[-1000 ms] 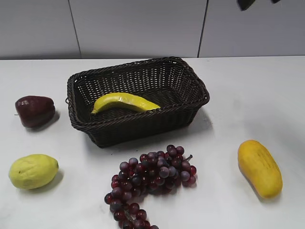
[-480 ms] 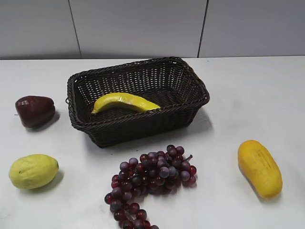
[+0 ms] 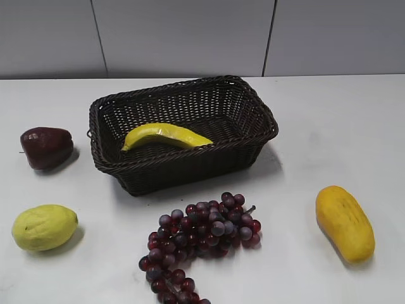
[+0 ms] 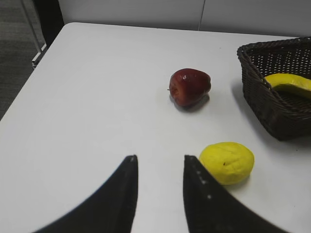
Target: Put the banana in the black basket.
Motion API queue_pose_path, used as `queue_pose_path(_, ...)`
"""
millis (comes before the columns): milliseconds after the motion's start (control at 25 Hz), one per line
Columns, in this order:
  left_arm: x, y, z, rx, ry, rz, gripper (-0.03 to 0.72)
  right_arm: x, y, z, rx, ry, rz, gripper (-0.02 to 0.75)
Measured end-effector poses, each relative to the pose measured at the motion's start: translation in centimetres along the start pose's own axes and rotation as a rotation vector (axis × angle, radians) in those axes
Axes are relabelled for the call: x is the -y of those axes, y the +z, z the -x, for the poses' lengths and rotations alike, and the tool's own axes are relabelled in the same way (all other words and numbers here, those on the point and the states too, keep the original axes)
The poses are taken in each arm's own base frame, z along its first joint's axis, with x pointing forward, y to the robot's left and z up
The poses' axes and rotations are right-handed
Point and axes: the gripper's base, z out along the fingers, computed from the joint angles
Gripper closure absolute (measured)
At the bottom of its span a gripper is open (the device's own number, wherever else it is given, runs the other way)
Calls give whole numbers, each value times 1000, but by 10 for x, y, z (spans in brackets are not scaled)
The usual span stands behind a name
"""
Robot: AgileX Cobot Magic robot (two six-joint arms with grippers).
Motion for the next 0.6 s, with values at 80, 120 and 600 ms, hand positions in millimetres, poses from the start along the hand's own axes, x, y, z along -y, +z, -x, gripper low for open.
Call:
queue_pose_path(80, 0, 0, 0, 0, -1, 0, 452, 2, -7, -16, 40, 1, 3, 195)
queue_pose_path(120, 0, 0, 0, 0, -1, 0, 452, 2, -8, -23, 51, 2, 2, 195)
queue_pose_path(600, 0, 0, 0, 0, 1, 0, 452, 10, 11, -85, 78, -17, -33, 230)
